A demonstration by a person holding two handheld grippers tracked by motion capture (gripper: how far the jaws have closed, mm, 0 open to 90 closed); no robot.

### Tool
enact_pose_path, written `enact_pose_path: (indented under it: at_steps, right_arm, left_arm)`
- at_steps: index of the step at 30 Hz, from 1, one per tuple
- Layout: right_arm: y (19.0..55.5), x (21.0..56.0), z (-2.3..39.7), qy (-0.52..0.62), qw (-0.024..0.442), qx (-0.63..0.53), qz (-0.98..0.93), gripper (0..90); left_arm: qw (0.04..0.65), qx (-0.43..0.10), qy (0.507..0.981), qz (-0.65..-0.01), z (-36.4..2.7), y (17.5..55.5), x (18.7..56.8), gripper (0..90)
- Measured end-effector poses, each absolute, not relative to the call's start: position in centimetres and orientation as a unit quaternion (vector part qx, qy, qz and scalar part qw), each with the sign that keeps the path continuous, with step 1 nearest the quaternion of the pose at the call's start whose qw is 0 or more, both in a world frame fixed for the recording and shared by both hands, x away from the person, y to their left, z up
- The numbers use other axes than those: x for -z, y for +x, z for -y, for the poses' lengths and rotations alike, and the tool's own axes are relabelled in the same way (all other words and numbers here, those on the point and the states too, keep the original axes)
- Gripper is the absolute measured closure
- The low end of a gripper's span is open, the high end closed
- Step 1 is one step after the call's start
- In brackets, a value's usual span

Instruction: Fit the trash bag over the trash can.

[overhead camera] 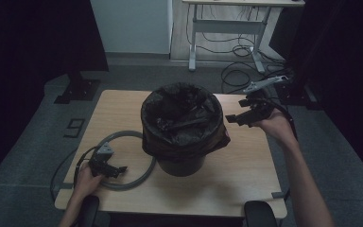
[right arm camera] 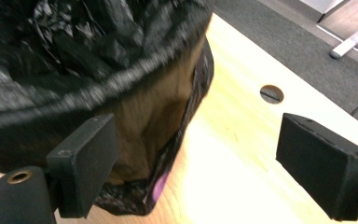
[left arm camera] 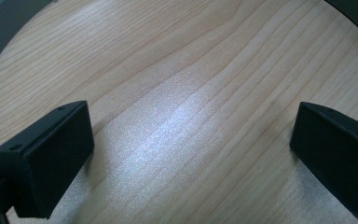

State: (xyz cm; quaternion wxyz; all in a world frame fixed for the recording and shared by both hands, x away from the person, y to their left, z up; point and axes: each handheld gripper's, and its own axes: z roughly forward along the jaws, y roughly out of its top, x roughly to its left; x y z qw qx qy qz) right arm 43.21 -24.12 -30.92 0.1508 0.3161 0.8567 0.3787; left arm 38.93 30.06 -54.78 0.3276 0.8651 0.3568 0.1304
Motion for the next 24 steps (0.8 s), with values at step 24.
enact_pose_path:
  at_steps: [24]
  right_arm:
    - [42.6,38.2,26.0,0.352,0.163,-0.381,-0.839,11.7]
  left_arm:
    - [0.328,-0.130,0.865,-0.357,-30.1,38.9,54.8,0.0]
